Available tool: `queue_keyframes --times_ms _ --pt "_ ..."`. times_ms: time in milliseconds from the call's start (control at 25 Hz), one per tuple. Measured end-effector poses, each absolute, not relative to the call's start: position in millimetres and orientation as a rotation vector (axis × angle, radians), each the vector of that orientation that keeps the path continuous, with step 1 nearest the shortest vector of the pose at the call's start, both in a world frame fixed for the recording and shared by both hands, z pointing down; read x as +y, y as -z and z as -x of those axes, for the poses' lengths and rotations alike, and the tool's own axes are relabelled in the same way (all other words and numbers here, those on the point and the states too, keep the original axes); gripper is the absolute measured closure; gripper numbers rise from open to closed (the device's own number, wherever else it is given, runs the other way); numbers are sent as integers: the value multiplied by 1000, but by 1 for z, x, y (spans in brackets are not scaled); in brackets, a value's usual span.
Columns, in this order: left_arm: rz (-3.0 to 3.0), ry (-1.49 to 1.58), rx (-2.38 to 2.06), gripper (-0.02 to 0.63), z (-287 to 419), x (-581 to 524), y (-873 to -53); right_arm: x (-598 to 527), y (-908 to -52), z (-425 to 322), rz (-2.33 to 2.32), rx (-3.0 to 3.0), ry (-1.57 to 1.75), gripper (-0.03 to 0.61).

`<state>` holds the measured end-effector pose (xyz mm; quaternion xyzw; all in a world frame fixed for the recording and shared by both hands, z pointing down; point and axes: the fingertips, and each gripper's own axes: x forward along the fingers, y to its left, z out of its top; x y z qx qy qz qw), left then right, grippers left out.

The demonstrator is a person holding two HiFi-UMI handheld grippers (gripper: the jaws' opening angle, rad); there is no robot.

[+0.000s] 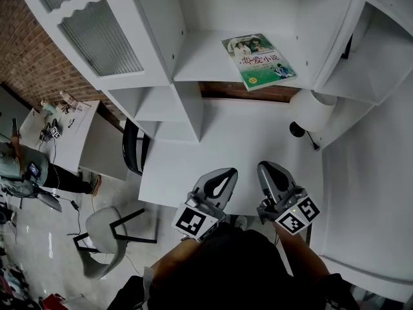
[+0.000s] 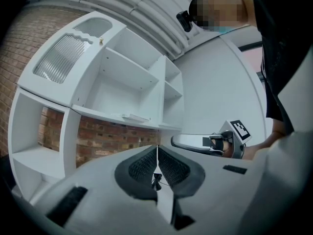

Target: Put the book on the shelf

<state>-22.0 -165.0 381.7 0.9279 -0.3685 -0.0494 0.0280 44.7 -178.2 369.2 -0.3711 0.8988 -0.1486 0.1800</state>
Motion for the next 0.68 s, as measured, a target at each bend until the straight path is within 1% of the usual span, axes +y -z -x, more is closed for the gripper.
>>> queue_keyframes --times_ms 160,320,680 --pt "-2896 191 -1133 595 22 -158 -382 -169 -377 -41 1070 2572 410 545" --pt "-2827 123 -1132 595 21 -151 -393 -159 -383 -38 1054 2590 398 545" --pt "-2811 79 -1107 594 16 -141 -404 -144 -392 -38 1050 2645 321 543"
